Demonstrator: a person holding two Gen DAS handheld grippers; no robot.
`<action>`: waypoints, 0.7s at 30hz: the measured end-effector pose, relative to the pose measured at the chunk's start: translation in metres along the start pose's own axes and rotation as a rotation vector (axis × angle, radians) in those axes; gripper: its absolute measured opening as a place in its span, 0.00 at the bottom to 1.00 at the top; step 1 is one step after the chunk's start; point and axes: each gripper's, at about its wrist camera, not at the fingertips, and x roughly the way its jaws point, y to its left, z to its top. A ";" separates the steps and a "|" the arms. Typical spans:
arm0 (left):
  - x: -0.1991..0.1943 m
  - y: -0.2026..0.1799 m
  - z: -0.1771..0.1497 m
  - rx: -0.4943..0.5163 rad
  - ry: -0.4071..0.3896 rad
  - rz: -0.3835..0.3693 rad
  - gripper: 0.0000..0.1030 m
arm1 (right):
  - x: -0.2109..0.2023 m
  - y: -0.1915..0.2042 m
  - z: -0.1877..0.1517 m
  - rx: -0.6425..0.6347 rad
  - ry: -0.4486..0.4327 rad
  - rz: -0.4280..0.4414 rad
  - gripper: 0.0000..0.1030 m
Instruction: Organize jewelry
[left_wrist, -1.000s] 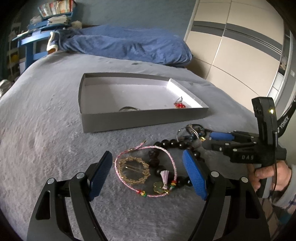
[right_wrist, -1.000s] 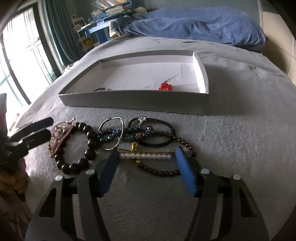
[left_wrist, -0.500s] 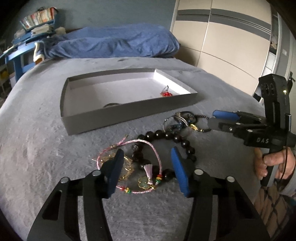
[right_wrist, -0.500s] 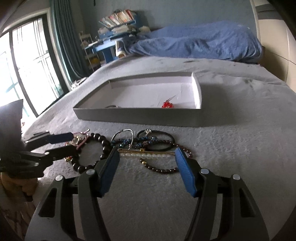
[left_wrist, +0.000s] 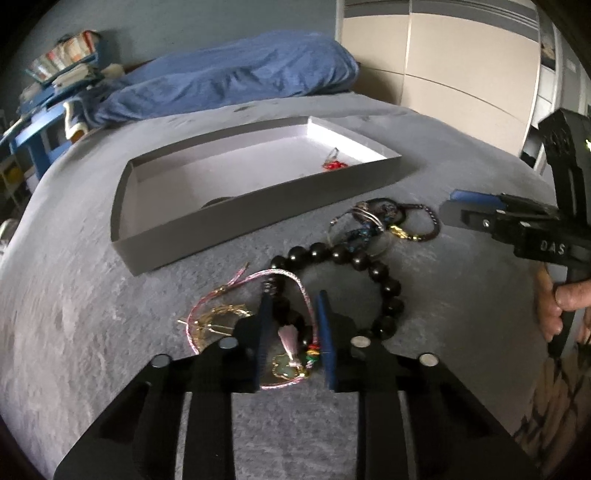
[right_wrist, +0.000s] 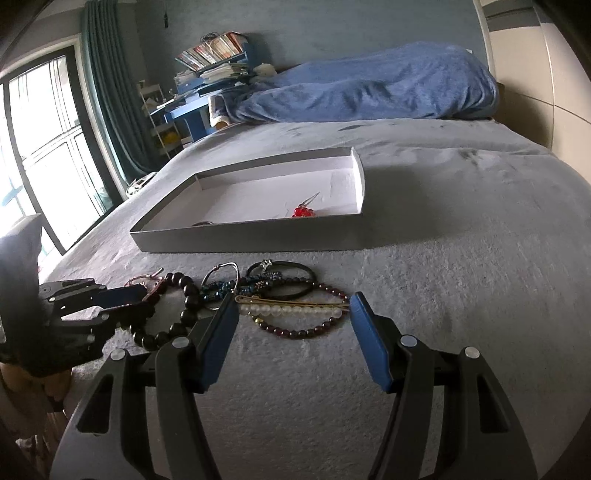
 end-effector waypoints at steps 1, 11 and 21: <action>-0.001 0.000 0.000 -0.003 -0.006 0.008 0.14 | 0.000 0.000 0.000 0.003 0.001 0.000 0.60; -0.028 0.020 -0.001 -0.093 -0.117 -0.076 0.04 | 0.003 -0.005 -0.001 0.033 0.012 0.002 0.60; -0.058 0.049 0.013 -0.140 -0.192 -0.062 0.03 | 0.004 -0.007 -0.001 0.033 0.016 0.004 0.60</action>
